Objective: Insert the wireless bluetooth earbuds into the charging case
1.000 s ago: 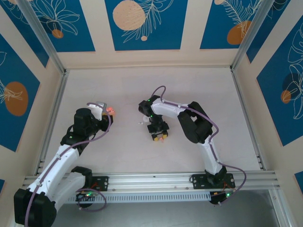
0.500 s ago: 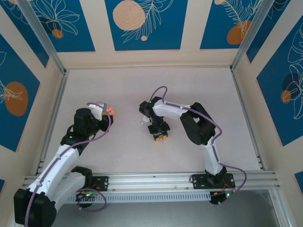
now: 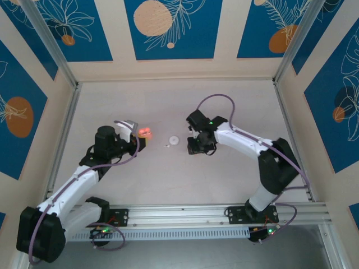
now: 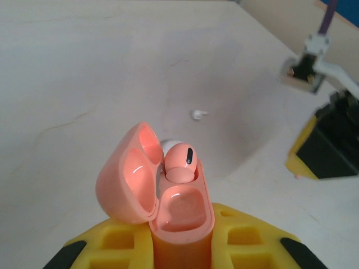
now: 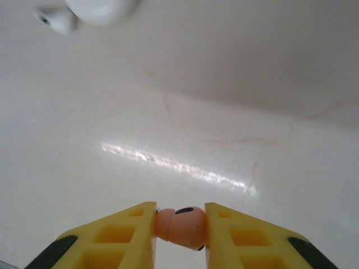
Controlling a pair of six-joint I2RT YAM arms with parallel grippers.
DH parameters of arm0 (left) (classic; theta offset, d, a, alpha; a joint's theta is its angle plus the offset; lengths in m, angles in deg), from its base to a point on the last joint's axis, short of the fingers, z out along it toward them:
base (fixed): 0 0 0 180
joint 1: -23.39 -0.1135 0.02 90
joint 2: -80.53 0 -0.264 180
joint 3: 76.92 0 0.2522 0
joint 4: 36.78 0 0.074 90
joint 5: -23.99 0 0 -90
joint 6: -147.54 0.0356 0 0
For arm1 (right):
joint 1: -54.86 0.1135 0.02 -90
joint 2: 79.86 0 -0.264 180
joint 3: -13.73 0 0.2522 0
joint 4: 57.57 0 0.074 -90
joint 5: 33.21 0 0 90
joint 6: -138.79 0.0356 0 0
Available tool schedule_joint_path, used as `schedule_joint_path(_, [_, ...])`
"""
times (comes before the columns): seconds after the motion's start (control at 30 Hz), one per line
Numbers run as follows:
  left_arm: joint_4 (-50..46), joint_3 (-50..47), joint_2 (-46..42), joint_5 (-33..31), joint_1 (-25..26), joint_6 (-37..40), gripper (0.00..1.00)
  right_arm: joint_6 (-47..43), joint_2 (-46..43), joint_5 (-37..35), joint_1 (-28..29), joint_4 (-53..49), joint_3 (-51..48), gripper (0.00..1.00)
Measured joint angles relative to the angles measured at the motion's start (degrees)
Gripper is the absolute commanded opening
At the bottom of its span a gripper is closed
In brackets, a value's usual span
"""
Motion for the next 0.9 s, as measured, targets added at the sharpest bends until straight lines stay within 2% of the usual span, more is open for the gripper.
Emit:
schedule_joint_path(0.17, [6.0, -0.1, 6.3, 3.9, 5.4, 1.6, 0.12, -4.7, -10.0, 5.1, -4.5, 11.4, -8.7, 0.26])
schedule_joint_path(0.37, [6.3, 3.3, 14.3, 7.3, 11.9, 6.8, 0.13, -10.7, -17.8, 13.9, -10.3, 21.8, -13.5, 0.26])
schedule_joint_path(0.47, [7.6, 4.9, 16.7, 9.2, 12.7, 7.9, 0.13, -13.4, -19.8, 18.6, -12.2, 26.1, -14.4, 0.26])
schedule_joint_path(0.7, [12.7, 5.7, 19.7, 14.0, 13.0, 8.5, 0.14, -18.0, -21.8, 28.3, -12.6, 32.8, -15.2, 0.25])
schedule_joint_path(0.9, [16.4, 5.8, 20.5, 17.2, 13.2, 8.5, 0.14, -20.6, -21.8, 33.1, -9.8, 36.0, -15.2, 0.25])
